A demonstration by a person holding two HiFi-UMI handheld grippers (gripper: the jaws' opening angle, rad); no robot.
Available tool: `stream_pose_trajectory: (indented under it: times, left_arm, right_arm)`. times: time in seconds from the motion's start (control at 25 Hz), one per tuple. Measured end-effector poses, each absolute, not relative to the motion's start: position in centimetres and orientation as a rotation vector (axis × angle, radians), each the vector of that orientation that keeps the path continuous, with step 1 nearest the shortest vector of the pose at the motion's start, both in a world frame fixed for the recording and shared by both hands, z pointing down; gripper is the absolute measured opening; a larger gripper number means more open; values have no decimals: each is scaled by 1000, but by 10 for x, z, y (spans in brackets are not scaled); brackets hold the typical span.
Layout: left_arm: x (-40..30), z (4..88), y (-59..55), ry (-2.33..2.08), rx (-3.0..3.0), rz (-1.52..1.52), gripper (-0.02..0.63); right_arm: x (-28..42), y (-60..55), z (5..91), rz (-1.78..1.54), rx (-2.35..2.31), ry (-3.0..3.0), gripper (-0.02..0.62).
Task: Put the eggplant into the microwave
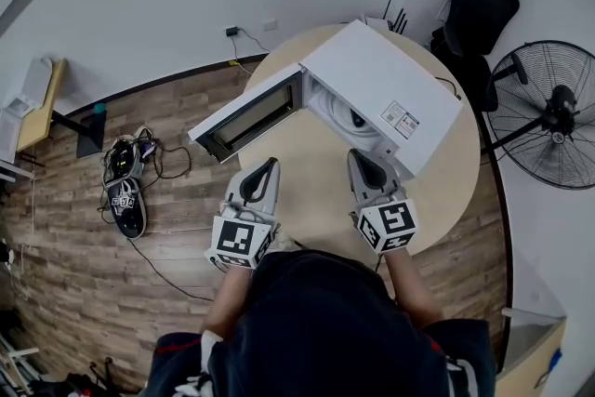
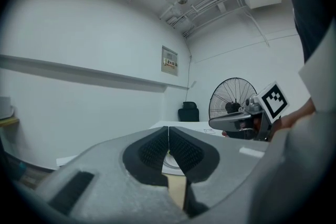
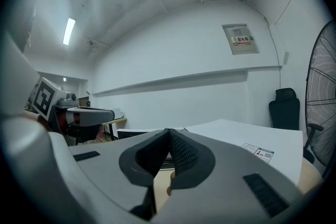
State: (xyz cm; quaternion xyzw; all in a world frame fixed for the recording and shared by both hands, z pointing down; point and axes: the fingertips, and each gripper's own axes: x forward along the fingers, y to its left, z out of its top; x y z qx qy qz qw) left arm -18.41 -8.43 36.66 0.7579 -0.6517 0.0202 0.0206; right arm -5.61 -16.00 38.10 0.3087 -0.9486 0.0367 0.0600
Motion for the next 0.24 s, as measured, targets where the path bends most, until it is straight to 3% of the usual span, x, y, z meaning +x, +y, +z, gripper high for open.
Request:
stream_pose_trajectory:
  times: [0.24]
  left_arm:
    - [-185, 366, -85, -2027, 2355, 48, 18]
  right_arm:
    - [-57, -160, 383, 109, 926, -2868, 11]
